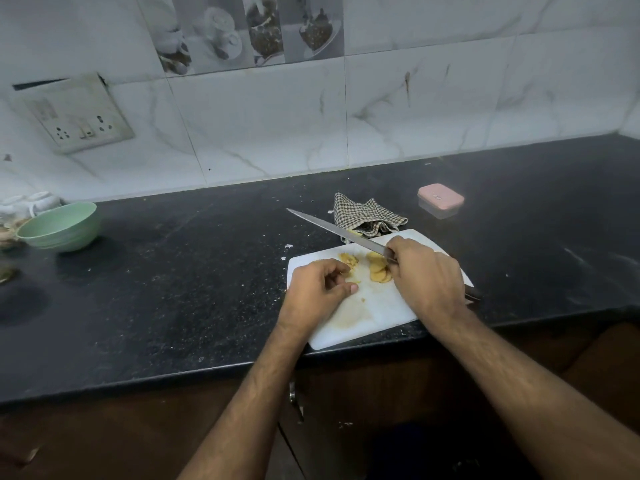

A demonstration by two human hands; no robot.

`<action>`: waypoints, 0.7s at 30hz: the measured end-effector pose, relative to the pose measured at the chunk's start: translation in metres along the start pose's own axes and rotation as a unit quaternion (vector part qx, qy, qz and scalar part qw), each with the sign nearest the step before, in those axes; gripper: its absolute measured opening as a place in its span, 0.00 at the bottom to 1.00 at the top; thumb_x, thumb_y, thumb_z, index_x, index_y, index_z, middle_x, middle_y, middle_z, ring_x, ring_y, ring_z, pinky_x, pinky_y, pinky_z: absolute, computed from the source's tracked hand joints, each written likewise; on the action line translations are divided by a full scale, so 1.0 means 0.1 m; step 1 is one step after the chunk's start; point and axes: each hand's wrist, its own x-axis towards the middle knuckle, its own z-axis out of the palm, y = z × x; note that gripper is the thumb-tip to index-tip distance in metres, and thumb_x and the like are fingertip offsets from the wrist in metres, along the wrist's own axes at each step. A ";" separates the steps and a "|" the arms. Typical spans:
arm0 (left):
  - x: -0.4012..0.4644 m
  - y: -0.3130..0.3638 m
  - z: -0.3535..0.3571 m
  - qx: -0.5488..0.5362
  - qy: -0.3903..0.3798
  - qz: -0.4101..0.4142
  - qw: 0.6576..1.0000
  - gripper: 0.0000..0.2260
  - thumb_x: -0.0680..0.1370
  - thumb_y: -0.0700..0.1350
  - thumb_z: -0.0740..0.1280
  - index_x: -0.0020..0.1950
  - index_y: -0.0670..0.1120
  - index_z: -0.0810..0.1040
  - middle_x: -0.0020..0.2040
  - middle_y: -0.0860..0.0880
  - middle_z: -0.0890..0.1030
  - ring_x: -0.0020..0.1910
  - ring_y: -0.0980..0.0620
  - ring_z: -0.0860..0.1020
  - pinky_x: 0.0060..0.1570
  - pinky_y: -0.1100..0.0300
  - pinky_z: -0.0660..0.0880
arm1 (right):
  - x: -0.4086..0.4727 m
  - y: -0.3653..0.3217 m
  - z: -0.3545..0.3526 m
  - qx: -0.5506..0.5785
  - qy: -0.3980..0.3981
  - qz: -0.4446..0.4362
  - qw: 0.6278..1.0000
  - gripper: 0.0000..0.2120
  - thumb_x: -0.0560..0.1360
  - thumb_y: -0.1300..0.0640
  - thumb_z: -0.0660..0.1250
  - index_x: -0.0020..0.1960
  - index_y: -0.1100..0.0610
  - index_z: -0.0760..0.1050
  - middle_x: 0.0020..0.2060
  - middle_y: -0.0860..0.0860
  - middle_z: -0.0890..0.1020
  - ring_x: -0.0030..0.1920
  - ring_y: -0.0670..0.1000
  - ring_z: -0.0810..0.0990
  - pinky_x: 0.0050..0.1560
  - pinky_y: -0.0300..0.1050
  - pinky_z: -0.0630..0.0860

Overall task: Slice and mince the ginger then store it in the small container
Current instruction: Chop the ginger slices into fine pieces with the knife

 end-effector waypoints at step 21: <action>0.29 0.12 0.01 0.213 0.013 0.019 0.977 0.05 0.78 0.49 0.73 0.48 0.48 0.81 0.44 0.54 0.82 0.44 0.52 0.79 0.45 0.55 0.74 | -0.03 0.06 0.10 -0.050 -0.011 -0.016 0.999 0.08 0.81 0.60 0.55 0.56 0.51 0.70 0.43 0.47 0.79 0.36 0.51 0.79 0.29 0.45 0.63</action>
